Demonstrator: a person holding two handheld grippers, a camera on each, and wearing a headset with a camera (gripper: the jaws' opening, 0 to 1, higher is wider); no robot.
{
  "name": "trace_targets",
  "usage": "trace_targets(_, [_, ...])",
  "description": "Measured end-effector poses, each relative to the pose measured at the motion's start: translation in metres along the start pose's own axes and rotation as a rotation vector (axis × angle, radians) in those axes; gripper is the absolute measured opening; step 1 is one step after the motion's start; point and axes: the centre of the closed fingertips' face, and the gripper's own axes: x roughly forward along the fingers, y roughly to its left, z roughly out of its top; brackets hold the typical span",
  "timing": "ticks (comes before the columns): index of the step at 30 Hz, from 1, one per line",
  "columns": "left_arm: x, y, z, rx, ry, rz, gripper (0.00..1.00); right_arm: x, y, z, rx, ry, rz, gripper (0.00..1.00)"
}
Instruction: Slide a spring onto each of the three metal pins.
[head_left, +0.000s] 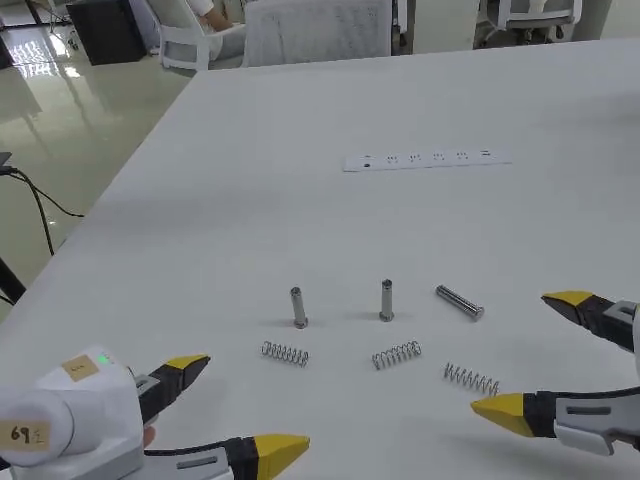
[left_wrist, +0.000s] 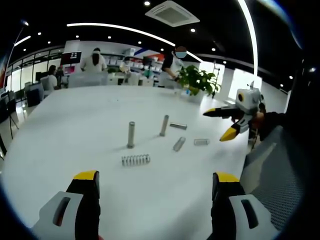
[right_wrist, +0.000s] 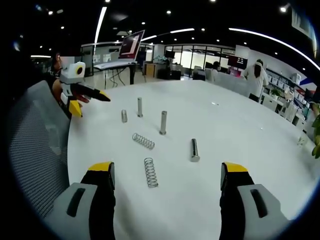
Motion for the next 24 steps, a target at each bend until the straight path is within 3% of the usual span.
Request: trace_targets(24, [0.0002, -0.0001, -0.0004, 0.002, 0.002, -0.004, 0.9, 0.0004, -0.0007, -0.0017, 0.006, 0.005, 0.0, 0.87])
